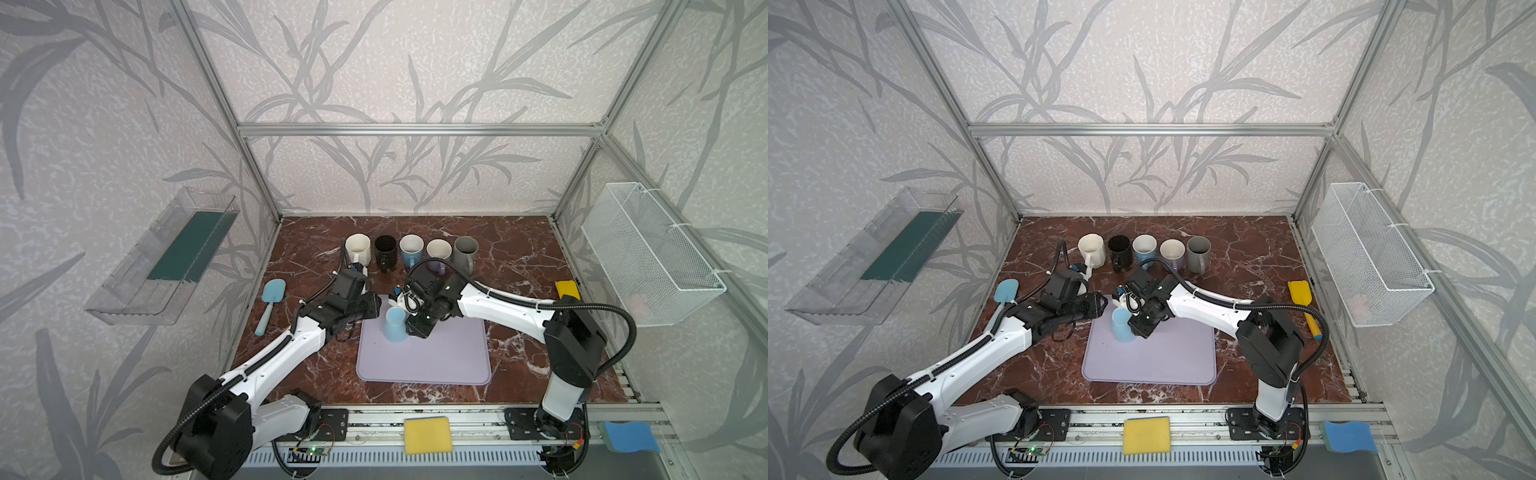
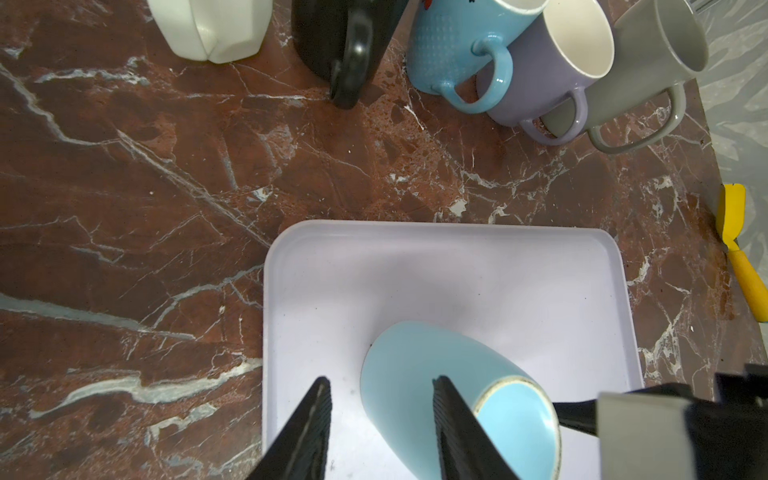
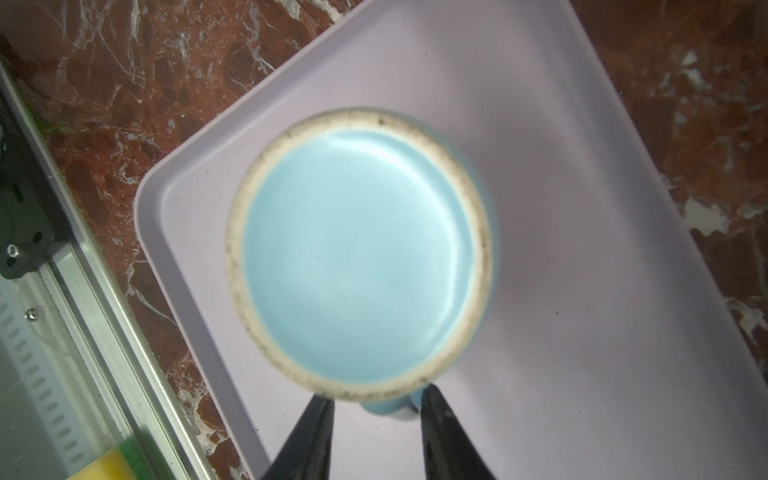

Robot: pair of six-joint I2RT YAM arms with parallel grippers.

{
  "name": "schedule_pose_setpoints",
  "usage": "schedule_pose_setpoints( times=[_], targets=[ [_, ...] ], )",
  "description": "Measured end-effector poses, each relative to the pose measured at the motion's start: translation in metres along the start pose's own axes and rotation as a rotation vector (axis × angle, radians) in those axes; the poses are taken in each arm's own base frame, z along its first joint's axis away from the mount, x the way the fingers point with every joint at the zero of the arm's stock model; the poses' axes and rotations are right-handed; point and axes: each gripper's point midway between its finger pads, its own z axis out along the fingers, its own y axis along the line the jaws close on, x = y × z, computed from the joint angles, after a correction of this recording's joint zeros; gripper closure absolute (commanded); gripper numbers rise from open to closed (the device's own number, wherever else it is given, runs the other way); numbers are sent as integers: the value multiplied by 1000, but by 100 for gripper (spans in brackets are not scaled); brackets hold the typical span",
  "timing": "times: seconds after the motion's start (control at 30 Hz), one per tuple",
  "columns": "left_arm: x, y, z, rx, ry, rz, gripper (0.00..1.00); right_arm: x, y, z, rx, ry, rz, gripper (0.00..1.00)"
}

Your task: Turn the mug right side up

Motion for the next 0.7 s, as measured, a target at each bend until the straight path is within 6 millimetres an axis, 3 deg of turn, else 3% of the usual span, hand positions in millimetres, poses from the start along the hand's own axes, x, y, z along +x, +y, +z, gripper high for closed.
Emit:
schedule_pose_setpoints(
  times=[0.7],
  targets=[
    [-3, -1, -9, 6, -20, 1, 56, 2, -5, 16, 37, 153, -50, 76]
  ],
)
